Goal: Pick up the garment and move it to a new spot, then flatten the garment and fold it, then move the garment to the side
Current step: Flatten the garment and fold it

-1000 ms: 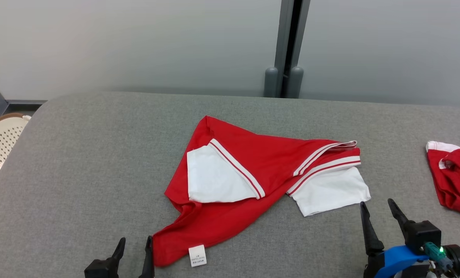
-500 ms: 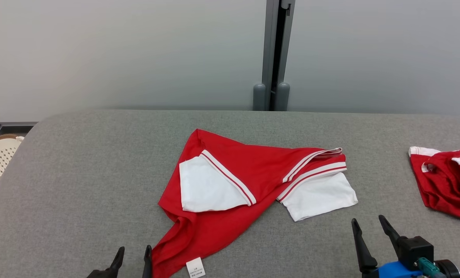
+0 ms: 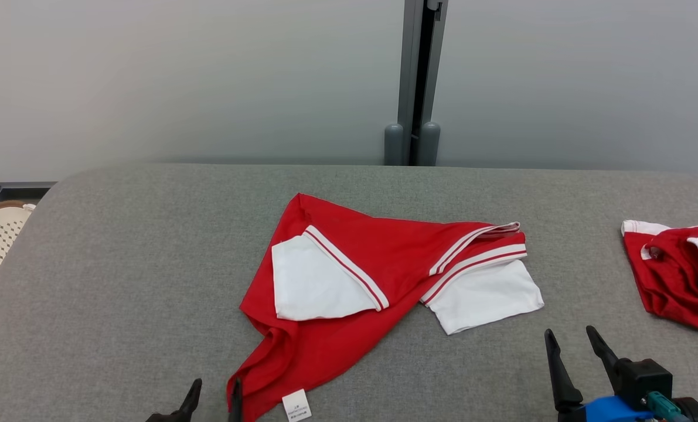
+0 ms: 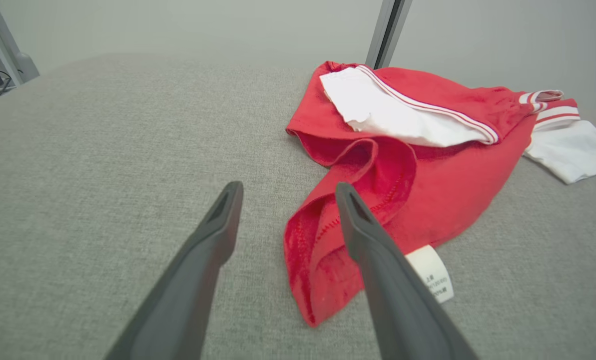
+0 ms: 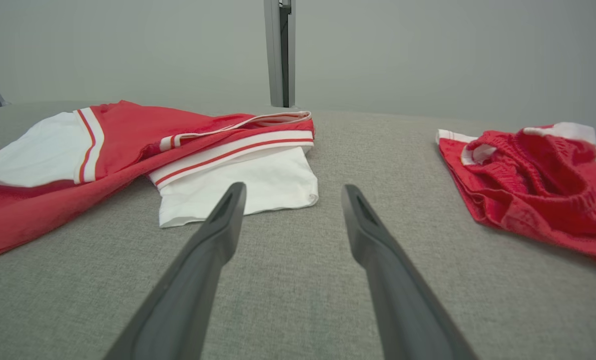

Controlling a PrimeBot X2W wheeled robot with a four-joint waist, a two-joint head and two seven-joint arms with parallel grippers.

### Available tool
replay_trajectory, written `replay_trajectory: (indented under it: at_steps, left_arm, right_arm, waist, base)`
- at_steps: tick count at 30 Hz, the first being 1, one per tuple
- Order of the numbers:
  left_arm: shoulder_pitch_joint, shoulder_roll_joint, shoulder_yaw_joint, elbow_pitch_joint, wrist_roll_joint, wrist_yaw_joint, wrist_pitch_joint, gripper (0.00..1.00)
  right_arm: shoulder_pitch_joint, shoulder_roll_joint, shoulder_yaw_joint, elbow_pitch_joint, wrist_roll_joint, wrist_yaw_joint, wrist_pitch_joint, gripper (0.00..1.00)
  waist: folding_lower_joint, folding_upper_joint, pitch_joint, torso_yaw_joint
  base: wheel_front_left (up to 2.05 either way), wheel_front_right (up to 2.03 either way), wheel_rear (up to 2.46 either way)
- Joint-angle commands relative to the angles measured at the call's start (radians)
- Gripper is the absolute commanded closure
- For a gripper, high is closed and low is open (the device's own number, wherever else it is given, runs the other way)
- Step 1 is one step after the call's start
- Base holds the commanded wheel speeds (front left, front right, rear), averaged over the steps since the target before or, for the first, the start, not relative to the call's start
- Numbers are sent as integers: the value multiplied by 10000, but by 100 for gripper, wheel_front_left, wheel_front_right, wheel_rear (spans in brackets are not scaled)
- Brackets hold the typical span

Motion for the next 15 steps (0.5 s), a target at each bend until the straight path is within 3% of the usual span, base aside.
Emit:
replay_trajectory:
  at_steps: [1, 15]
  left_arm:
    - [58, -6, -62, 32, -70, -44, -26, 0]
    - [-324, -5, -799, 1734, -875, -188, -8, 0]
  right_arm:
    - [53, -6, -40, -43, -32, -3, -39, 0]
    - [-150, -7, -275, -110, -141, -3, -39, 0]
  waist:
    - [1, 0, 16, -8]
    - [1, 0, 437, -150]
  base:
    - [0, 0, 0]
    - [0, 0, 0]
